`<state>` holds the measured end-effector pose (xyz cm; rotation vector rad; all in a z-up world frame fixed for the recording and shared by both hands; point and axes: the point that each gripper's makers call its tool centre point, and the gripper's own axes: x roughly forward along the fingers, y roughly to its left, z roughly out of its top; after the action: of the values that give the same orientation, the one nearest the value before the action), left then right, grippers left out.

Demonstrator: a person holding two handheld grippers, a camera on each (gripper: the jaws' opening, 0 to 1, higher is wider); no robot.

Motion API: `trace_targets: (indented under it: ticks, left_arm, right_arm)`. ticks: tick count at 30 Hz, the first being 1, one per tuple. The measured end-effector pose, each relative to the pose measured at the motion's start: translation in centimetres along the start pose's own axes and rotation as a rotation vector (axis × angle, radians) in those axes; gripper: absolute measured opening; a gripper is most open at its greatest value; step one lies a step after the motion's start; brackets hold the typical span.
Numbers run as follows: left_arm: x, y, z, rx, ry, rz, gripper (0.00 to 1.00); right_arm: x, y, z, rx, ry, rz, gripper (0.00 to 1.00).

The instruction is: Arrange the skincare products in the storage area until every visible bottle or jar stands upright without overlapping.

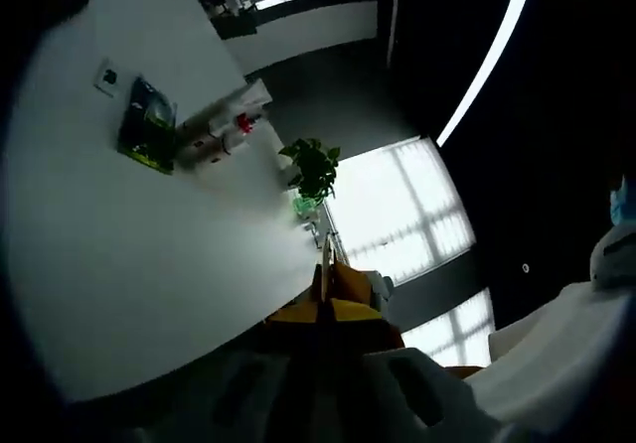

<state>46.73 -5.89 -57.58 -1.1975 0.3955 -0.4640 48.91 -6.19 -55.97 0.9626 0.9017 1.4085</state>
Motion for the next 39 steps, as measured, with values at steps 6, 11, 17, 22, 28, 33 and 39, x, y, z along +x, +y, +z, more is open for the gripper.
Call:
trace_targets:
  ticks: [6,11,17,22,28,33,39]
  left_arm:
    - [-0.3,0.6,0.1,-0.048,-0.031,0.021,0.00]
    - [-0.6,0.8,0.0,-0.065,-0.041,0.022,0.00]
    - [-0.8,1.0,0.2,-0.045,-0.038,0.036,0.00]
    - [-1.6,2.0,1.5,-0.078,-0.089,0.057,0.00]
    - [-2.6,3.2,3.1,-0.084,-0.127,0.095,0.00]
    - [-2.8,3.9,4.3,-0.092,-0.148,0.114,0.00]
    - [-2.8,4.8,5.2,-0.108,-0.164,0.134,0.00]
  right_arm:
    - [0.4,-0.6,-0.3,-0.022,0.009,-0.028,0.00]
    - [0.1,-0.9,-0.1,-0.012,-0.001,-0.037,0.00]
    - [-0.2,-1.6,-0.1,-0.054,0.005,-0.080,0.08]
    - [-1.3,-2.8,-0.1,-0.120,0.038,-0.146,0.19]
    - [-3.6,-5.7,-1.7,-0.320,0.235,-0.324,0.45]
    - [-6.7,-10.0,-1.8,-0.726,0.464,-0.564,0.61]
    - [-7.6,-12.6,-3.3,-0.883,0.579,-0.625,0.74]
